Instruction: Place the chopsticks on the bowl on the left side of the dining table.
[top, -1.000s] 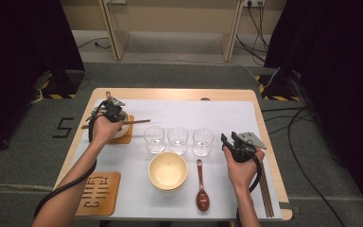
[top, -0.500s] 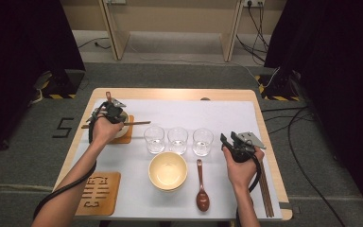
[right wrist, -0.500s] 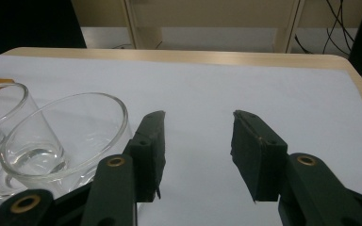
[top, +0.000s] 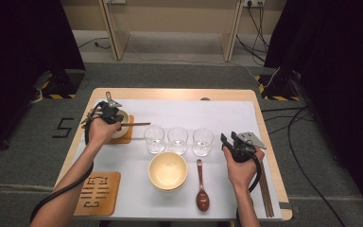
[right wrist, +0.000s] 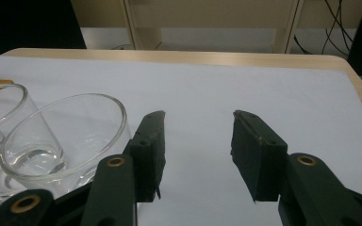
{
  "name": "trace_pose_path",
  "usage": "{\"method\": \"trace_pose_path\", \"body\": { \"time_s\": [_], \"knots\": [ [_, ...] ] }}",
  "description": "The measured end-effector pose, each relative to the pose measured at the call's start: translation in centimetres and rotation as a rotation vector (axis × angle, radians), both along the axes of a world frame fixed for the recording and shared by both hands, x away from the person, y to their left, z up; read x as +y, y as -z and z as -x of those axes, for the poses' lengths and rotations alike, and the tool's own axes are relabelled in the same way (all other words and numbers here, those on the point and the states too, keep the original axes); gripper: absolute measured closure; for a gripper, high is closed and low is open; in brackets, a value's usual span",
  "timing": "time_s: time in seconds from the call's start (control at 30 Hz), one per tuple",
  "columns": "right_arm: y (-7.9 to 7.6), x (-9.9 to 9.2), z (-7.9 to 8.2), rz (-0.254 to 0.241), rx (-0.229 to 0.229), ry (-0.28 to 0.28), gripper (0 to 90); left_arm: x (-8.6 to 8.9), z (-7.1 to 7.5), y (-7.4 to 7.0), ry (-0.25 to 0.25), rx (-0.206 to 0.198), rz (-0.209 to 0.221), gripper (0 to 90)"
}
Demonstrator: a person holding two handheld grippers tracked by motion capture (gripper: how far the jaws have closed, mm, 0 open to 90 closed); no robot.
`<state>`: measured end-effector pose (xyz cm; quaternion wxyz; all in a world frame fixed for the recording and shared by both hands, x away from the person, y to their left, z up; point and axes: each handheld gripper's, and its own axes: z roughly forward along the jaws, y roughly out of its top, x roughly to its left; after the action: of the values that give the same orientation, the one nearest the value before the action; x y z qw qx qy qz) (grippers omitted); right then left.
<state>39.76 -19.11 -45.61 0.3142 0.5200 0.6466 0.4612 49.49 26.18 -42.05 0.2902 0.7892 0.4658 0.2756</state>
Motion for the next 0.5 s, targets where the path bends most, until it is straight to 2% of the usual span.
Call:
{"method": "trace_pose_path", "body": {
  "time_s": [0.07, 0.2, 0.5],
  "knots": [
    [0.0, 0.0, 0.0, 0.0, 0.001, 0.0, 55.4, 1.3, 0.6, -0.7, -0.027, -0.033, 0.014, 88.0],
    [0.0, 0.0, 0.0, 0.0, -0.001, -0.001, 55.4, 3.2, 1.3, -1.3, -0.062, -0.058, 0.016, 87.6],
    [-0.1, -0.1, 0.1, 0.0, -0.003, 0.006, 55.4, 7.9, 3.0, -1.1, -0.153, -0.083, 0.025, 87.4]
  ]
}}
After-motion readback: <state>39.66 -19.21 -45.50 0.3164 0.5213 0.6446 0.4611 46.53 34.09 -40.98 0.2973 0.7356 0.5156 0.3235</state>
